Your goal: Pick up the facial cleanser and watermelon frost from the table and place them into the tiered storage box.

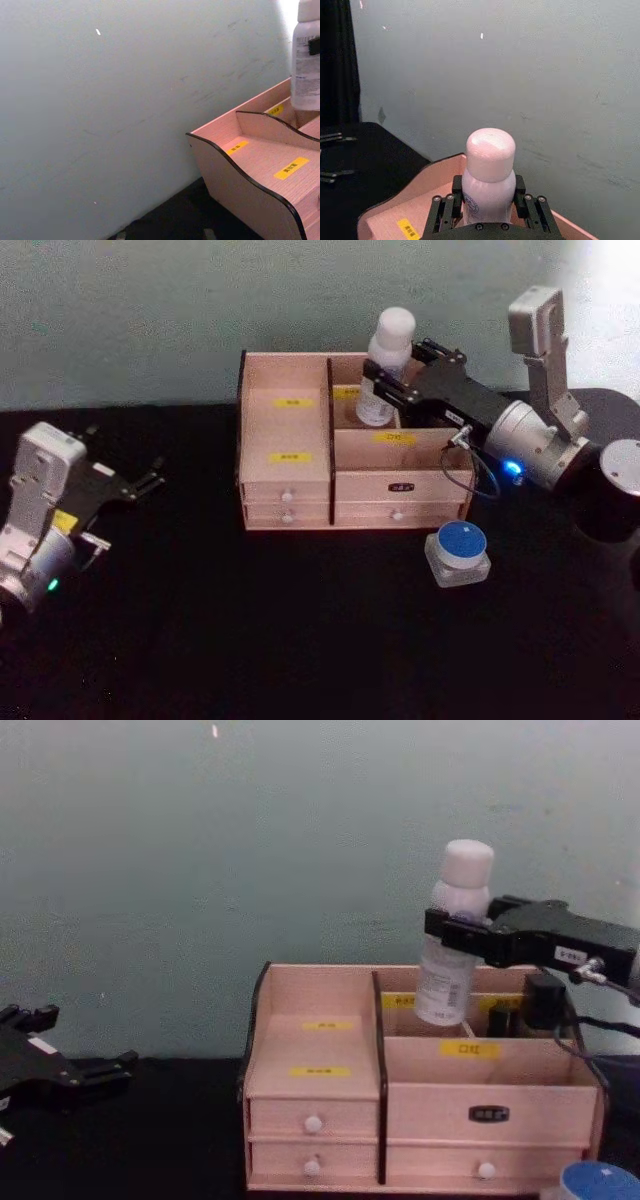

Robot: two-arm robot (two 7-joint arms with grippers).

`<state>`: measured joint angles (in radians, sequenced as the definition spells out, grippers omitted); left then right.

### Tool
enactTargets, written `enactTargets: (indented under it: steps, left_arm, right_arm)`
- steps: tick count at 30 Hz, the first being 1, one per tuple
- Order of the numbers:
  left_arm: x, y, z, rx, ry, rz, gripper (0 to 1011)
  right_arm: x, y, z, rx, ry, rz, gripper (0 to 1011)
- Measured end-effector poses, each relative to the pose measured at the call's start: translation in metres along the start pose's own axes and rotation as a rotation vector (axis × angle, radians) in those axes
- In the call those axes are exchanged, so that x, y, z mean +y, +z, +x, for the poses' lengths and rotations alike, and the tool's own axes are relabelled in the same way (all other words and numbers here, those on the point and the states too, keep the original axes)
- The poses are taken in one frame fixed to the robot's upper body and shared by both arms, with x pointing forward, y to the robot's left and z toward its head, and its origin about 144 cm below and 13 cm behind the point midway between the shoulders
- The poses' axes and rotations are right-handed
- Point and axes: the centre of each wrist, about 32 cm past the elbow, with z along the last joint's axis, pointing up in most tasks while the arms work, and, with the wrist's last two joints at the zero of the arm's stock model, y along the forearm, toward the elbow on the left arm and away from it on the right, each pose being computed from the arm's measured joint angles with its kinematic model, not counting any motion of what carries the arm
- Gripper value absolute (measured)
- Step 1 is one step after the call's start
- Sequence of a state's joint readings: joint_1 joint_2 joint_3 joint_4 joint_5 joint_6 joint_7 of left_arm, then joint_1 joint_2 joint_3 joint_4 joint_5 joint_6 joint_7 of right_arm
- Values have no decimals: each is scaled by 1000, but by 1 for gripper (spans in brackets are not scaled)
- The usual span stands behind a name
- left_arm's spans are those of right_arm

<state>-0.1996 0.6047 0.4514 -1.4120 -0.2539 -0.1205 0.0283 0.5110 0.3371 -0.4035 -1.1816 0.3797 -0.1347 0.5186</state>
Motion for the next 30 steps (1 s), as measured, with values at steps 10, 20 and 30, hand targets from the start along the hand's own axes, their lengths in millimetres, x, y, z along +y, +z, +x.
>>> enactTargets:
  steps: [10, 20, 30]
  left_arm:
    - [0, 0, 0, 0, 0, 0, 1001]
    - [0, 0, 0, 0, 0, 0, 1001]
    - [0, 0, 0, 0, 0, 0, 1001]
  right_arm:
    - [12, -4, 6, -6, -23, -15, 594]
    - [22, -8, 10, -3, -33, -32, 595]
    - [29, -11, 11, -3, -27, -49, 594]
